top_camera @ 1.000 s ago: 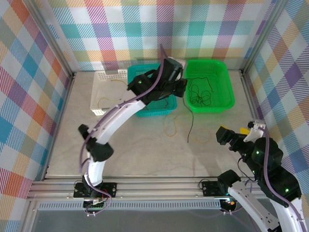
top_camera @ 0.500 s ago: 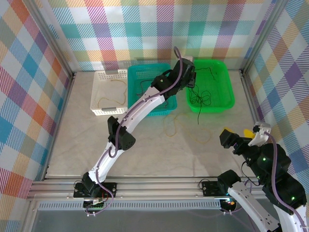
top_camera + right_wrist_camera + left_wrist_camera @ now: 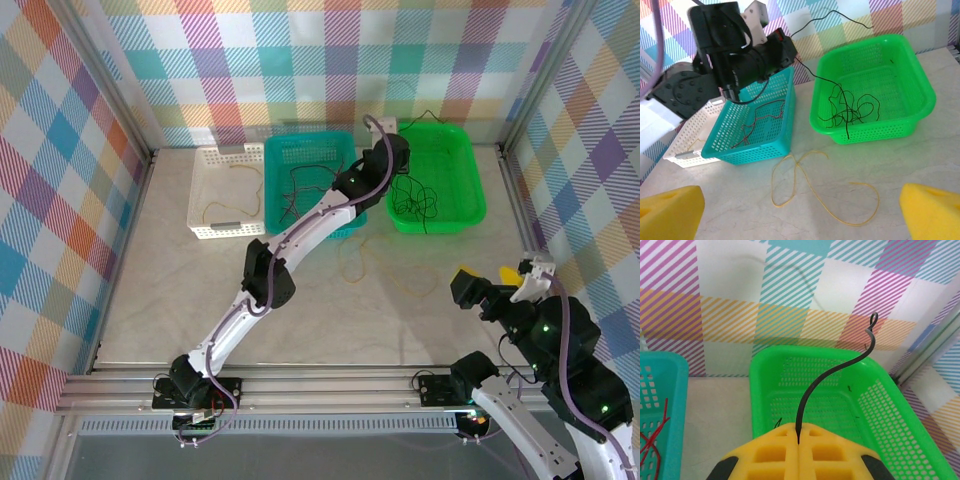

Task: Untangle the cables

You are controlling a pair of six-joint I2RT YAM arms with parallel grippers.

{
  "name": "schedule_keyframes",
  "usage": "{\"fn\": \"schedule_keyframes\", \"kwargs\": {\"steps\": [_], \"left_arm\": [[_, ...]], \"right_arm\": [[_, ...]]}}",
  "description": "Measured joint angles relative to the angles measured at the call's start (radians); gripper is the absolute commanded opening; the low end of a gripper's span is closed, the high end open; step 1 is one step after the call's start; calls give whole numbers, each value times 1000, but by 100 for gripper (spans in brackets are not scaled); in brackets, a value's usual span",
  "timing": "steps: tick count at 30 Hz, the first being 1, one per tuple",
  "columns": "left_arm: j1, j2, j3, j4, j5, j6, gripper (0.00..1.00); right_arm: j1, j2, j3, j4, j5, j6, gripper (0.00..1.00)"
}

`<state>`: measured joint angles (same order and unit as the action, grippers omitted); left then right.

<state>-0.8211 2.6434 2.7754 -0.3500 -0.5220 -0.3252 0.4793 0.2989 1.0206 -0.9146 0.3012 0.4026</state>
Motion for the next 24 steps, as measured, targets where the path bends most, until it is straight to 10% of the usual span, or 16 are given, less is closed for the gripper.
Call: {"fn": "schedule_keyframes", "kwargs": {"steps": [15,24], "left_arm": [[0,182,4,3,19,3,0],[-1,181,9,13,125,50,44]], "right_arm": [[0,-2,-50,15,-27,0,100],[0,0,-63,19,-49,1,100]]}}
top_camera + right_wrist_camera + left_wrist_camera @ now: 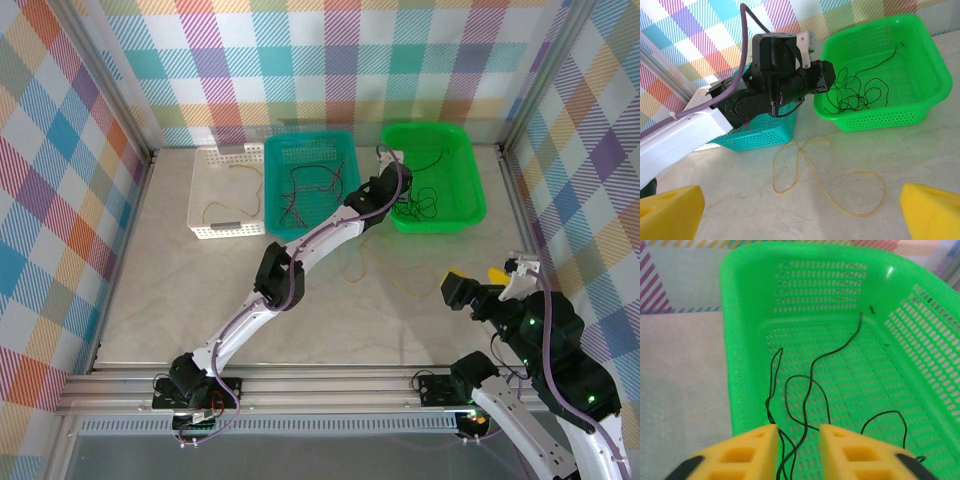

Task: Untangle the cables

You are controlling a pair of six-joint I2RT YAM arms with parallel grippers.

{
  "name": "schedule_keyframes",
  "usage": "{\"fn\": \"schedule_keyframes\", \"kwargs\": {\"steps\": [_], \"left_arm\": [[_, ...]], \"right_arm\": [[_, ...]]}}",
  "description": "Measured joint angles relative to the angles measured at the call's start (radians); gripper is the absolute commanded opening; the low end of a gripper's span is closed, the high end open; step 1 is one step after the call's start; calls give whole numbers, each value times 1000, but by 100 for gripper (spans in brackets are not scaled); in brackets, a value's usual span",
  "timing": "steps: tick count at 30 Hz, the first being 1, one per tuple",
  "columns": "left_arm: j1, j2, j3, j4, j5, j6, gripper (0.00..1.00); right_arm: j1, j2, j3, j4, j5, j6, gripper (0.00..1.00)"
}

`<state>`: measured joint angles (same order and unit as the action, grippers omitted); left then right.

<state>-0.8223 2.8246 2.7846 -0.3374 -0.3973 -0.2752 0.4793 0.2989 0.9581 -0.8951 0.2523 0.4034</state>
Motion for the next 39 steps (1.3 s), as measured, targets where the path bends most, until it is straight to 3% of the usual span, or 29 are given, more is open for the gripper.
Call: {"fn": "schedule_keyframes", "kwargs": {"steps": [7,11,16,19,24,30,35,39], "left_arm": [[-2,-39,0,-27,53,42,78],[-2,-142,0,-84,56,57,86],[0,-401,-45,-191,36,53,90],[1,-647,-240,-191,16,51,92],[3,-1083,-742,-128,-15,29,99],[7,-1359,-1104,-187,-42,-6,100],[7,-1609,-1366,-274,-77,-28,100],[7,-1812,-1486,-343,-122,-41,100]], "right_arm": [[0,35,0,-10,-2,7,100],[0,127,-2,-26,-30,12,100],[0,309,-84,6,-154,37,100],[0,418,-159,64,-216,50,100],[0,665,-206,193,-234,48,99],[0,1025,-194,373,-226,30,95],[0,1226,-92,428,-185,3,89],[0,1313,-14,476,-162,-18,76]]}}
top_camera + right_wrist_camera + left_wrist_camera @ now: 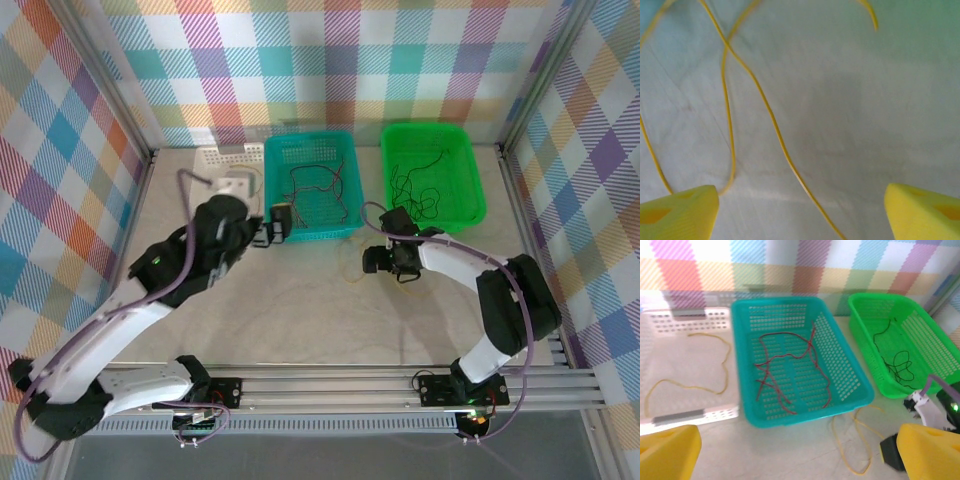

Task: Untangle the cables

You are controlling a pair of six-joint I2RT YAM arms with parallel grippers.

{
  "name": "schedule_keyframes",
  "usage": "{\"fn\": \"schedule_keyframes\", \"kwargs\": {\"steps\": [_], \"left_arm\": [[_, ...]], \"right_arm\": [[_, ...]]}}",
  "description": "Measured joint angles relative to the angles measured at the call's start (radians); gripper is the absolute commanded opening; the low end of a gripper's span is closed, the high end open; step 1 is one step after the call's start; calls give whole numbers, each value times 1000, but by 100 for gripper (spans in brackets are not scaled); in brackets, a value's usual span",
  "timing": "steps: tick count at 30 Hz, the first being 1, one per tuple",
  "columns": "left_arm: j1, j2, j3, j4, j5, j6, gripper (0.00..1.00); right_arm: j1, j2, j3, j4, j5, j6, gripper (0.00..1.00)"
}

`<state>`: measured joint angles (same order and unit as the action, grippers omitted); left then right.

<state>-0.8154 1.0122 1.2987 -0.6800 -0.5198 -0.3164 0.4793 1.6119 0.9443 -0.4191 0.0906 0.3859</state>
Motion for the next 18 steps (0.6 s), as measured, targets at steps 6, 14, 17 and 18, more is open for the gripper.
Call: {"fn": "schedule_keyframes", "kwargs": {"steps": [6,14,17,18], "left_arm": [[0,-250,-178,-90,-91,-16,100],[1,-449,-307,-207,-181,-31,100],[1,-483,-324,-233,-209,-30,100],[1,-493,-335,-238,-220,-29,100]], "right_arm": [[0,83,32,28,3,-11,59],[-7,127,43,20,21,-12,14],[-6,128,45,20,14,-8,0],[-2,122,44,23,1,-5,0]]}}
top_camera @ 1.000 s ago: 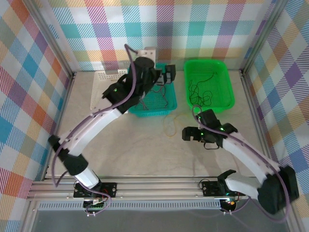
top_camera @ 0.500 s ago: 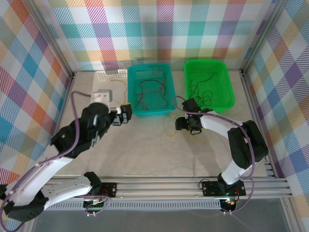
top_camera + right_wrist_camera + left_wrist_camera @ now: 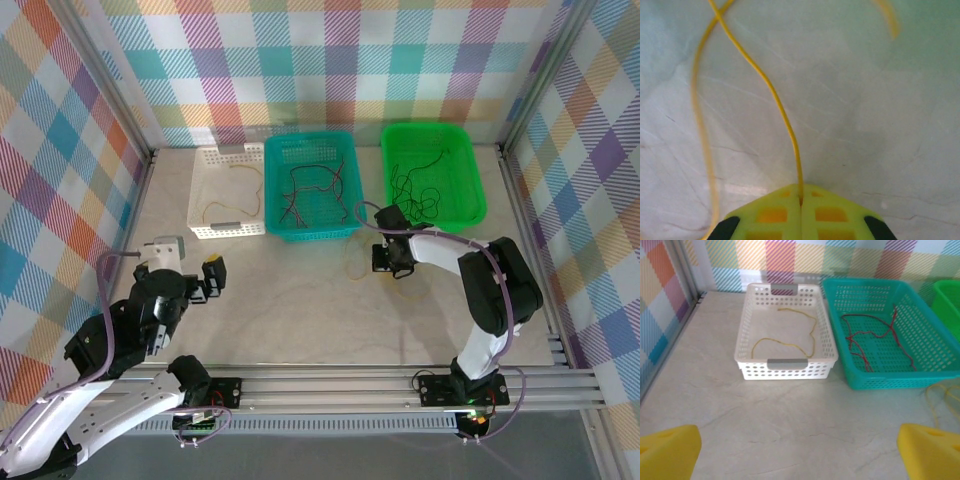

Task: Untangle the cables

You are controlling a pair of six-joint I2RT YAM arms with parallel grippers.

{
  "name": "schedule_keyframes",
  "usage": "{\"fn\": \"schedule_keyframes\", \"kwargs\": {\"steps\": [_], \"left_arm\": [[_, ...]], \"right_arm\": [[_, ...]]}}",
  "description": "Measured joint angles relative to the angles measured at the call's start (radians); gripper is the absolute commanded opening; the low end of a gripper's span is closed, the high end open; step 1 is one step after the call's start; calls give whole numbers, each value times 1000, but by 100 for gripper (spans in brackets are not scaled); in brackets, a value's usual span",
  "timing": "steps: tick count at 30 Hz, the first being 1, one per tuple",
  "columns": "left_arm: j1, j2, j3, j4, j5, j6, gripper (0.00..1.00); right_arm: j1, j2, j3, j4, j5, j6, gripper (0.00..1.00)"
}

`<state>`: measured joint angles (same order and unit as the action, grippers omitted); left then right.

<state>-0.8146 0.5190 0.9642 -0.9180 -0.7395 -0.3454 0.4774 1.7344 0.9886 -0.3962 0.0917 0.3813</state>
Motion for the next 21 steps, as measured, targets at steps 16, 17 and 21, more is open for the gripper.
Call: {"fn": "schedule_keyframes", "kwargs": {"steps": [16,17,21], "left_arm": [[0,-110,-100,-11,-47,17,100],[0,-110,-100,-11,-43,17,100],[0,-110,-100,-3,5,18,100]], "right_arm": [[313,-512,351,-229,9,-31,0],[343,-502,411,-247,9,-37,0],[438,-409,649,-307,-16,-70,0]]}}
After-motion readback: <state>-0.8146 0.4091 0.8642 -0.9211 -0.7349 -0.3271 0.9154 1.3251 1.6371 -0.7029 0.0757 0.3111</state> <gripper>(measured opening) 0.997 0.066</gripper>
